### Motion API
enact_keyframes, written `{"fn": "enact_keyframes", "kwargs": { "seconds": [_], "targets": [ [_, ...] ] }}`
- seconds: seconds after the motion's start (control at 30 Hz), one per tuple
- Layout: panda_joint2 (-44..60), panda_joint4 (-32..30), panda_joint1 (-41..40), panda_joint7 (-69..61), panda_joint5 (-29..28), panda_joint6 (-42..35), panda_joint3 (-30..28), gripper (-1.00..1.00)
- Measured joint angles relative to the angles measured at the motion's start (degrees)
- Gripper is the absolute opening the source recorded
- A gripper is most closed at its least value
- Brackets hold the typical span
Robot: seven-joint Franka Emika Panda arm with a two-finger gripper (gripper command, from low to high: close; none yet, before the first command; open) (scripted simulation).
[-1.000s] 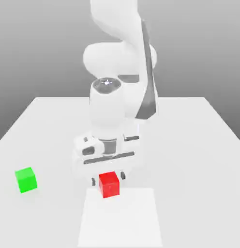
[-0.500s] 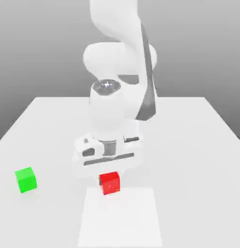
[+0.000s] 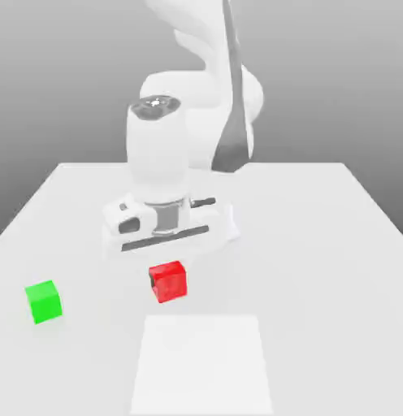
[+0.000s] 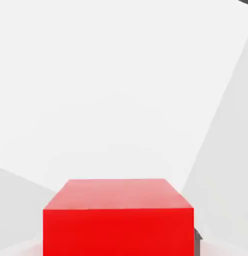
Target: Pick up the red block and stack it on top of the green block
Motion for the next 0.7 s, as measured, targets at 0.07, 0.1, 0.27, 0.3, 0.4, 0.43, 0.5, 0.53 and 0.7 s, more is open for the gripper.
{"fn": "enact_keyframes", "kwargs": {
  "seconds": [0.07,0.1,0.27,0.3,0.4,0.43,0.5,0.53,0.7],
  "targets": [
    [0.2,1.2,-0.7,-6.0,0.0,-0.8,-2.3,-1.00],
    [0.4,1.8,-1.1,-8.9,0.0,-1.3,-3.5,-1.00],
    [1.1,4.8,-3.4,-23.4,-0.6,-3.3,-9.2,-1.00],
    [1.3,5.4,-3.9,-26.3,-0.8,-3.8,-10.3,-1.00],
    [1.9,7.1,-5.6,-34.8,-1.6,-5.0,-13.5,-1.00],
    [2.1,7.7,-6.2,-37.6,-1.9,-5.4,-14.6,-1.00],
    [2.5,8.9,-7.4,-43.1,-2.5,-6.1,-16.7,-1.00],
    [2.7,9.5,-8.1,-45.9,-2.9,-6.5,-17.7,-1.00],
    [7.0,11.6,-10.5,-58.6,-0.1,-5.1,-20.6,-1.00]
  ]
}}
